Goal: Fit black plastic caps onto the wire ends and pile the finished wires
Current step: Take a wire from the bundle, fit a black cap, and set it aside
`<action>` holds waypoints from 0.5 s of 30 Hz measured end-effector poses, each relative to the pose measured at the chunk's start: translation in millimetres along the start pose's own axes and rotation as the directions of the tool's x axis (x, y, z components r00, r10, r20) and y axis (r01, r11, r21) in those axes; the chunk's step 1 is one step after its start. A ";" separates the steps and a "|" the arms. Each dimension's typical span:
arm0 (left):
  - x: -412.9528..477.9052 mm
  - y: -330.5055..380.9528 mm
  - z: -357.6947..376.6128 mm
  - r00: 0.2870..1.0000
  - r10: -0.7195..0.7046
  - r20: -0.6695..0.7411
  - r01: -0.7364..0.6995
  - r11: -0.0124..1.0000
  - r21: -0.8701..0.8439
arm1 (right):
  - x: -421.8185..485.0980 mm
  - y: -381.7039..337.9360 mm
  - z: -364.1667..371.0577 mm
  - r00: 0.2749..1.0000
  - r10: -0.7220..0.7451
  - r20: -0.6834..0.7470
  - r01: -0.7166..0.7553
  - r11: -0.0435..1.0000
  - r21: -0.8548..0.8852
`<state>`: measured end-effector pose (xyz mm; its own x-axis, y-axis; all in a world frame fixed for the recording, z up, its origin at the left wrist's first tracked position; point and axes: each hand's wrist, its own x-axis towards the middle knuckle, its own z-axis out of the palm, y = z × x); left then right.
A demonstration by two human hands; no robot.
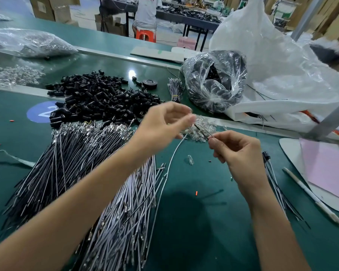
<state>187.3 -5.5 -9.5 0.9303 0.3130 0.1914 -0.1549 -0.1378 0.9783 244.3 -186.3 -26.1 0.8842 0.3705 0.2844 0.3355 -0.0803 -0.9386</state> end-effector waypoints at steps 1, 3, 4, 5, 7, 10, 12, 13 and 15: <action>10.6 -3.4 -12.7 0.999 0.005 -0.052 0.004 0.985 0.170 | 0.2 2.2 -0.8 0.999 -0.010 -0.040 0.008 0.999 -0.035; 30.8 -15.6 -41.0 0.987 0.039 -0.158 0.064 0.796 0.601 | 0.7 7.0 -0.6 0.994 -0.031 -0.106 0.015 0.989 -0.149; 39.0 -24.3 -53.8 0.984 0.020 -0.178 0.123 0.650 0.750 | 0.8 9.0 0.5 0.991 -0.045 -0.127 0.017 0.978 -0.209; 44.9 -32.6 -63.6 0.982 -0.027 -0.188 0.176 0.498 0.849 | 0.5 10.5 2.0 0.989 -0.058 -0.137 0.022 0.968 -0.252; 51.3 -44.5 -75.7 0.973 -0.102 -0.206 0.227 0.290 0.930 | -0.9 12.1 5.6 0.988 -0.077 -0.136 0.036 0.958 -0.286; 58.0 -49.9 -82.7 0.969 -0.032 -0.244 0.242 0.312 0.919 | -2.9 13.2 9.2 0.989 -0.088 -0.121 0.049 0.955 -0.292; 61.4 -49.1 -82.1 0.966 0.019 -0.256 0.234 0.346 0.909 | -3.9 13.8 9.9 0.989 -0.097 -0.115 0.057 0.950 -0.307; 62.5 -47.9 -81.0 0.965 0.031 -0.259 0.232 0.355 0.906 | -4.4 13.8 10.2 0.989 -0.100 -0.112 0.061 0.948 -0.314; 63.5 -44.7 -79.1 0.963 0.045 -0.266 0.231 0.373 0.899 | -4.4 14.0 11.2 0.989 -0.106 -0.106 0.066 0.944 -0.324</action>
<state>227.0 94.9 -34.8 0.8004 0.5450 0.2499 0.4554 -0.8237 0.3377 241.5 -178.7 -42.6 0.8734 0.2764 0.4010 0.4802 -0.3509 -0.8039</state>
